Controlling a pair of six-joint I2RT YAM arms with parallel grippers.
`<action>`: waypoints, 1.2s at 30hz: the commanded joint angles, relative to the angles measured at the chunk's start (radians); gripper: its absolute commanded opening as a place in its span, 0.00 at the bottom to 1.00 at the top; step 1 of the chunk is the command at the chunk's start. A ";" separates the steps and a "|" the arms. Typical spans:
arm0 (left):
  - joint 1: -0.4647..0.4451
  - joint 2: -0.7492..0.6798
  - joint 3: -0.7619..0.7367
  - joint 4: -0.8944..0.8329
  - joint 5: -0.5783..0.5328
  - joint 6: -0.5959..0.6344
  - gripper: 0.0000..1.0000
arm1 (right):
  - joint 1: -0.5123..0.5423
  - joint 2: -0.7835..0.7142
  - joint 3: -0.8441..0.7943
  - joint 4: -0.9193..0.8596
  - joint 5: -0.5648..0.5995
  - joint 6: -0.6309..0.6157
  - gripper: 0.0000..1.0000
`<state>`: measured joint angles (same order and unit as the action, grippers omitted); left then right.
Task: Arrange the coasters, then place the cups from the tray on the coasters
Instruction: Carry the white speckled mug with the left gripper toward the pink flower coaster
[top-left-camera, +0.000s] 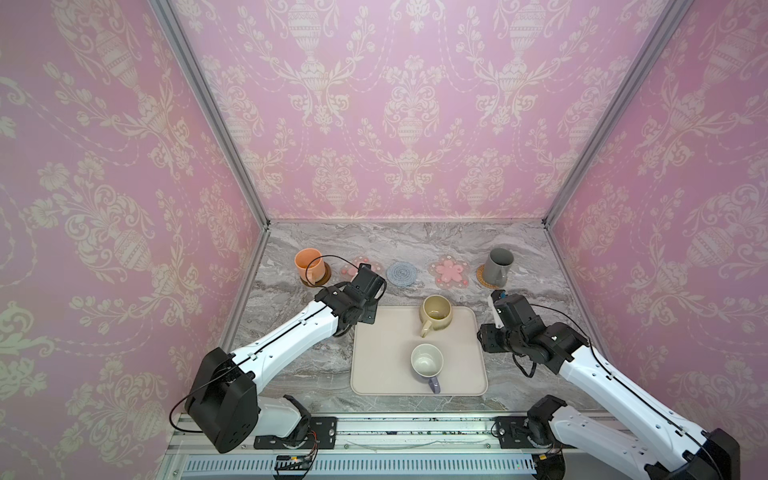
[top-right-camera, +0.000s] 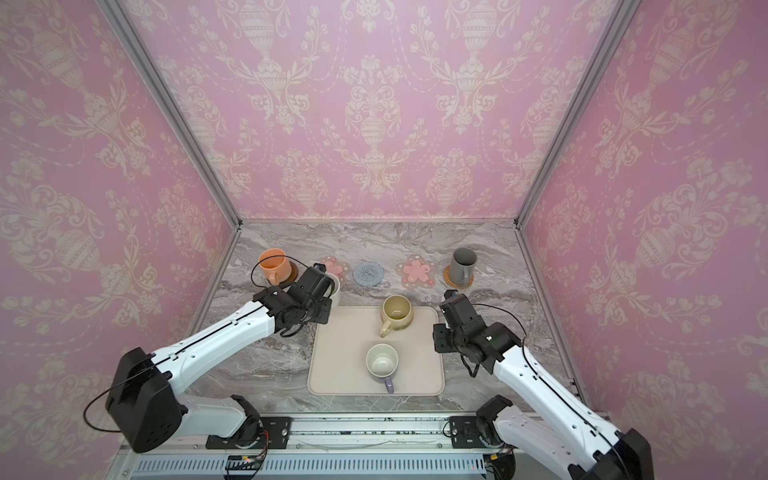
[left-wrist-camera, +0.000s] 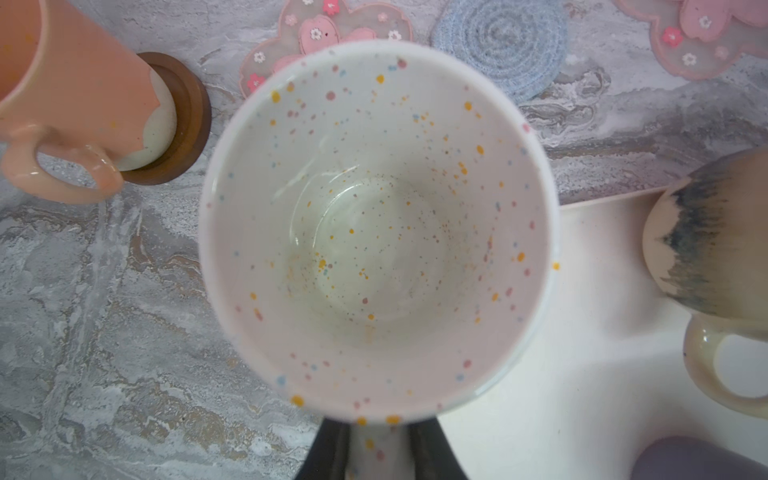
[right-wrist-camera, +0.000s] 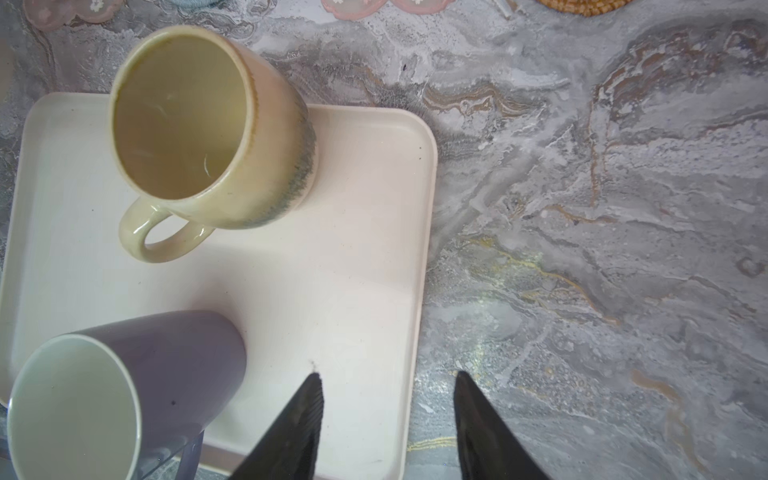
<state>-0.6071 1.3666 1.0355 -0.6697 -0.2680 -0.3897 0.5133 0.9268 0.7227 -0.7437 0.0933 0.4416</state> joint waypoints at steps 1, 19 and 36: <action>0.044 -0.010 0.070 0.085 0.004 0.076 0.00 | 0.009 0.012 0.018 -0.008 0.008 -0.015 0.53; 0.207 0.192 0.221 0.196 0.145 0.169 0.00 | 0.008 0.025 0.014 -0.014 0.036 -0.023 0.54; 0.217 0.377 0.344 0.243 0.207 0.133 0.00 | 0.008 0.089 0.043 -0.023 0.062 -0.059 0.54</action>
<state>-0.3962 1.7435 1.3067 -0.5098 -0.0601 -0.2459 0.5133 1.0077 0.7307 -0.7471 0.1307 0.4095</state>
